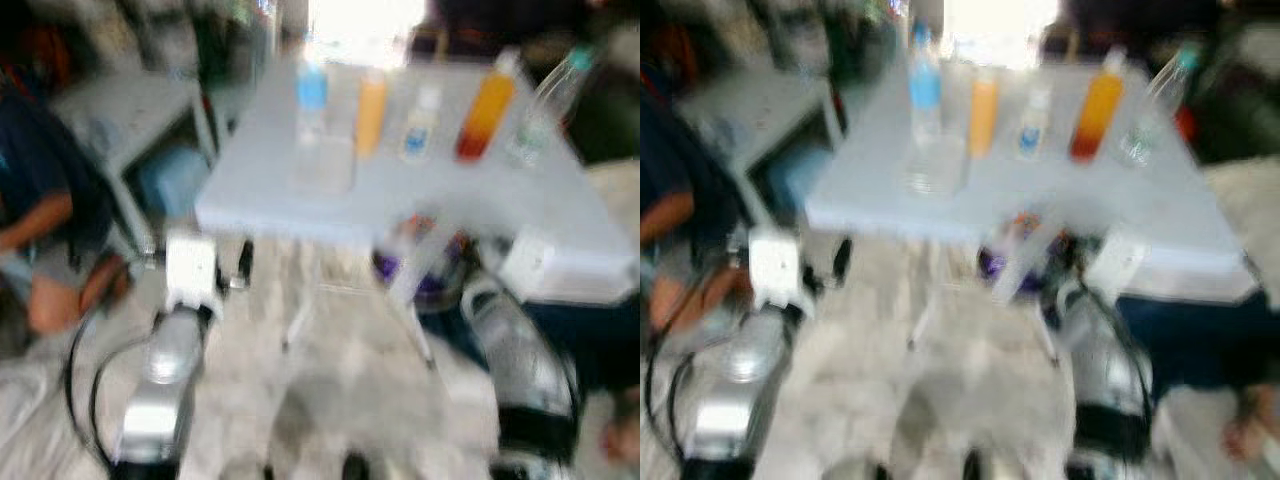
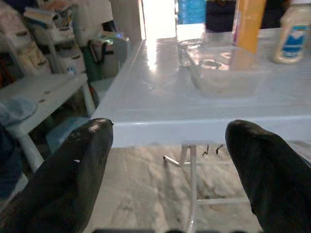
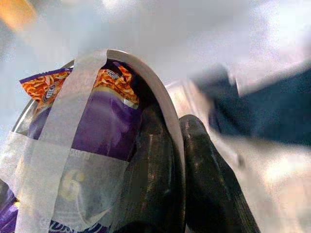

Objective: Restocking fridge

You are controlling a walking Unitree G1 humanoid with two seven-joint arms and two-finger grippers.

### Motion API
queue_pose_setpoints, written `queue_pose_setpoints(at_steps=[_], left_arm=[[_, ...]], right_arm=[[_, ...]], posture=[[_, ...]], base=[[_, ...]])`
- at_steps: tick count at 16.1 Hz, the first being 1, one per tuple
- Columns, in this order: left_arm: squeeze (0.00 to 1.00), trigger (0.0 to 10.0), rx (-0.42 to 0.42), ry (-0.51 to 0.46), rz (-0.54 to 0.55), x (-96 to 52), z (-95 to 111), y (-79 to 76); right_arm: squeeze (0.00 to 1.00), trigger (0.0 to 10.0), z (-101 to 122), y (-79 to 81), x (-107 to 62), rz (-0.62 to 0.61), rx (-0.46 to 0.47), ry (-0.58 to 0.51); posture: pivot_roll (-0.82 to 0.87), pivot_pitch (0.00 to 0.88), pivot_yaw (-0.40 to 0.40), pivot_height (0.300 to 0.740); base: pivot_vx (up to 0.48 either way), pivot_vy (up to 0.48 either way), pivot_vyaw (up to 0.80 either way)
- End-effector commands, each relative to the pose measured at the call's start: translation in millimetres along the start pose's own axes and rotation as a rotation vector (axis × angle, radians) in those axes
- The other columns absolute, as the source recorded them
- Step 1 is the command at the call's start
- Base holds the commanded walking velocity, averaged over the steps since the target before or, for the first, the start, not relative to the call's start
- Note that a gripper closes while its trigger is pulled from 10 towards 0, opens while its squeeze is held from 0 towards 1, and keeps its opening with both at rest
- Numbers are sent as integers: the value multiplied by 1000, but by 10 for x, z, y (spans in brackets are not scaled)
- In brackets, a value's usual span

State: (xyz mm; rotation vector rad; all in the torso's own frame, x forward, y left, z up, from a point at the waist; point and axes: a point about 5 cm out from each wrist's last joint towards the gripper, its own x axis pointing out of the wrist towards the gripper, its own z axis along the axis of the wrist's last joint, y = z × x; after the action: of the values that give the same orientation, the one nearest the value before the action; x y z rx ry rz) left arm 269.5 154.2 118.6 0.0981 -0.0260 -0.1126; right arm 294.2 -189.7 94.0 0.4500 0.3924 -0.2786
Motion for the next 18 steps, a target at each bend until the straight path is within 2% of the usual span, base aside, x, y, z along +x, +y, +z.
queue_pose_setpoints(at_steps=[1, 5, 7, 10, 18], left_arm=[[0, 10000, 6, 1, 4, 9, 15, 5], [0, 10000, 11, -10, -8, 30, 34, -25], [0, 10000, 13, -17, -17, 45, 50, -44], [0, 10000, 12, -10, -24, 36, 23, -54], [0, 10000, 12, -8, -34, 39, 9, -75]], right_arm=[[0, 10000, 32, 36, -8, 44, 31, -3], [0, 10000, -18, 199, -52, 173, 14, -2], [0, 10000, -9, 346, -100, 272, 26, -13], [0, 10000, -1, 433, -128, 335, 31, -19], [0, 10000, 29, 471, -123, 368, 33, -32]], posture=[[42, 29, -14, 740], [45, 26, -19, 740], [49, 24, -20, 740], [53, 16, -21, 740], [55, 2, -22, 740]], base=[[-322, 0, 0], [-322, 0, 0], [-287, 0, 650], [-279, 0, 800], [-33, 0, 800]])
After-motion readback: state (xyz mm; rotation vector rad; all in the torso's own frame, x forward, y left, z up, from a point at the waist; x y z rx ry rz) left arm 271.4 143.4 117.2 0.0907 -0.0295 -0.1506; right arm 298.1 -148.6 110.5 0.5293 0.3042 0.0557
